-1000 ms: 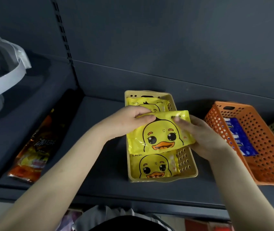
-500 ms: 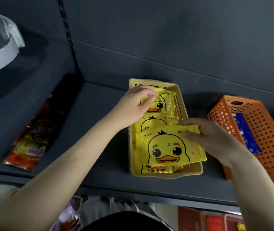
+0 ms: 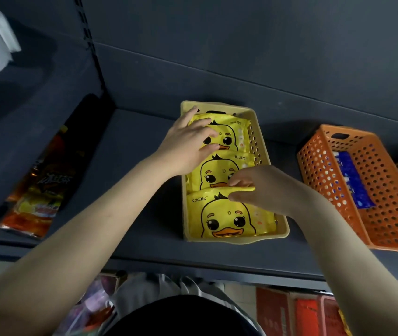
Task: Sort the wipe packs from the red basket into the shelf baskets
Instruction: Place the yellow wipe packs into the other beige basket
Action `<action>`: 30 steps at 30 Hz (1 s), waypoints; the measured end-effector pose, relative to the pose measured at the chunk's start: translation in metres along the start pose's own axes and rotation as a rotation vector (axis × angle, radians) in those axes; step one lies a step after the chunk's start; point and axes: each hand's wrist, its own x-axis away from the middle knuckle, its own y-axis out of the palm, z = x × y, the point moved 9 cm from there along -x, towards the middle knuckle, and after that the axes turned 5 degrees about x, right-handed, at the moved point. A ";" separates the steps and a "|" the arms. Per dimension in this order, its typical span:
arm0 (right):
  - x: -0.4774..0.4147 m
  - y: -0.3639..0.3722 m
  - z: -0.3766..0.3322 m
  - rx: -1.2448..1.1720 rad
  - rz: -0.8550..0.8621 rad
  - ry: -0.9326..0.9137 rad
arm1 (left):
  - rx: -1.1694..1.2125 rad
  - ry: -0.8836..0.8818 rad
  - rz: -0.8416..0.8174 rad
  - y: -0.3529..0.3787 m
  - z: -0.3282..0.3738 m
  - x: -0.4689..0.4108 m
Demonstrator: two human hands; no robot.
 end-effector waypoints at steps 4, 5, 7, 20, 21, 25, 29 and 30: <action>-0.008 0.019 -0.002 0.058 -0.074 0.010 | -0.032 -0.008 -0.010 0.001 0.002 0.000; -0.010 0.021 -0.002 0.064 -0.092 0.019 | -0.035 -0.008 -0.012 0.001 0.002 0.000; -0.011 0.024 -0.002 0.069 -0.134 0.036 | -0.038 -0.007 -0.023 0.001 0.002 0.000; -0.021 0.028 0.011 0.200 -0.024 0.233 | -0.053 0.026 -0.063 0.001 0.004 0.002; -0.024 0.032 0.012 0.193 -0.070 0.239 | -0.050 0.027 -0.065 0.001 0.004 0.002; -0.017 0.018 0.013 0.090 0.134 0.103 | -0.035 0.034 -0.061 0.002 0.003 0.002; 0.003 -0.009 -0.001 -0.098 0.547 -0.122 | -0.008 0.037 -0.021 0.000 0.002 0.002; -0.001 -0.002 -0.004 -0.108 0.494 -0.132 | -0.002 0.038 -0.001 0.000 0.002 0.002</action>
